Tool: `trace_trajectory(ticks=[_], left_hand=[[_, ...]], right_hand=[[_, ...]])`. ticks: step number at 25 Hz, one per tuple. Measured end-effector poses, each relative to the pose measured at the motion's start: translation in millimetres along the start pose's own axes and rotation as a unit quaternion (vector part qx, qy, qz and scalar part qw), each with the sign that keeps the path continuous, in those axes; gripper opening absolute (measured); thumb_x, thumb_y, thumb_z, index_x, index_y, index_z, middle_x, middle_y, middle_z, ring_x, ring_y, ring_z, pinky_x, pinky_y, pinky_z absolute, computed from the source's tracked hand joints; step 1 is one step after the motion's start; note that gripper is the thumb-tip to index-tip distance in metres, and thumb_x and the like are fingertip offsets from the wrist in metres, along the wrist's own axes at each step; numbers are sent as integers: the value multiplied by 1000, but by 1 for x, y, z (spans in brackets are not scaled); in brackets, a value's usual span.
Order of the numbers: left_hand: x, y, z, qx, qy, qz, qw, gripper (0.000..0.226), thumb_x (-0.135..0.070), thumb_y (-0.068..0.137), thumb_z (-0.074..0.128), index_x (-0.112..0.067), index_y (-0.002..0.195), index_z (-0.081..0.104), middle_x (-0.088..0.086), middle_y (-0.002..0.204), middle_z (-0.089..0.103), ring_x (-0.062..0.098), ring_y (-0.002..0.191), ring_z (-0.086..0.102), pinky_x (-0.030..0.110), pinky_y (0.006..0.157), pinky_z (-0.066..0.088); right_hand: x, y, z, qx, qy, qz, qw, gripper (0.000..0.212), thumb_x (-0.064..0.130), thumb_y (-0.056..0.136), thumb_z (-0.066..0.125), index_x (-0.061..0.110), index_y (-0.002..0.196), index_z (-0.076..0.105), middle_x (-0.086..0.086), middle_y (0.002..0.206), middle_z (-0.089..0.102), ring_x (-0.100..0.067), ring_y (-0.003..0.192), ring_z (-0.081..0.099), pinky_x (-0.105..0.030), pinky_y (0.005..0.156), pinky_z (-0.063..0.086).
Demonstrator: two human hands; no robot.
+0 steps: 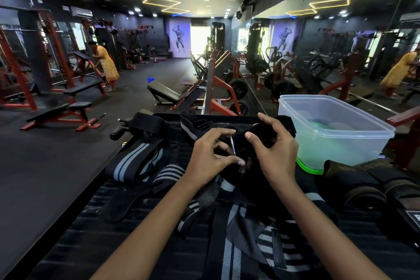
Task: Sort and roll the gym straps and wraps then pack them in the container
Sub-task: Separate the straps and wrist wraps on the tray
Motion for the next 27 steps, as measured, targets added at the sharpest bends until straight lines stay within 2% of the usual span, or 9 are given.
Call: trace_trajectory(ticks=[6,10,12,15,17,19,21,24,27], left_hand=[[-5,2,1,-13,22,27,999,55,-10,67,84,-18,118,64,-10,114,66,-2,106,60,27,83,55],[-4,3,-4,-24,46,47,998,51,2,70,76,-15,117,65,-11,112,67,-5,105,60,14,87,48],[-10,1,-3,-25,56,73,995,54,5,69,74,-13,119,64,-7,114,67,-3,107,60,11,90,44],[-18,-1,5,2,46,99,994,67,11,68,67,-11,129,55,-1,122,63,2,115,57,16,97,44],[-15,2,5,17,14,85,996,73,10,71,69,-13,136,48,-1,125,61,6,114,58,20,96,45],[-8,5,5,28,-39,51,998,77,9,76,71,-16,142,40,0,127,60,9,114,59,22,96,46],[-2,6,6,39,-70,28,996,77,15,79,64,-16,143,34,3,126,59,10,117,58,24,97,47],[5,6,11,61,-54,14,997,81,7,74,58,-21,145,31,2,128,57,14,119,56,33,99,48],[12,1,21,75,0,4,997,97,-11,71,71,-18,151,17,-1,134,51,6,126,48,22,105,40]], right_hand=[[2,-10,18,48,-48,-37,997,46,30,90,66,32,134,55,-1,106,71,-18,92,64,-39,87,50],[1,-17,40,167,-108,-37,979,59,41,92,59,33,146,38,3,89,57,-14,89,53,-27,76,36],[-4,-18,46,211,-116,-17,970,68,41,90,62,33,149,30,3,102,57,-14,104,50,-25,81,33],[-16,-12,47,241,-51,22,969,81,39,82,71,33,150,27,3,141,48,-16,134,38,-28,104,31],[-19,-12,50,275,8,38,961,93,39,74,75,34,151,24,6,149,40,-17,141,30,-35,115,26],[-19,-11,51,294,-8,21,955,96,30,72,76,33,152,22,2,144,44,-15,135,36,-28,109,29],[-19,-8,47,260,-73,-15,963,85,23,81,73,31,151,25,-5,131,53,-16,121,46,-21,95,33],[-19,-7,42,213,-112,-28,970,73,28,89,65,35,150,26,-10,114,56,-19,107,50,-24,84,34],[-18,-12,45,211,-142,-44,966,68,24,92,59,43,148,27,-9,108,54,-15,94,47,-24,76,34]])
Point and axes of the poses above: each hand's wrist, its own y-axis towards the middle knuckle, its own z-axis out of the palm, x = y × z, the point moved 10 cm from there along y, towards the middle knuckle
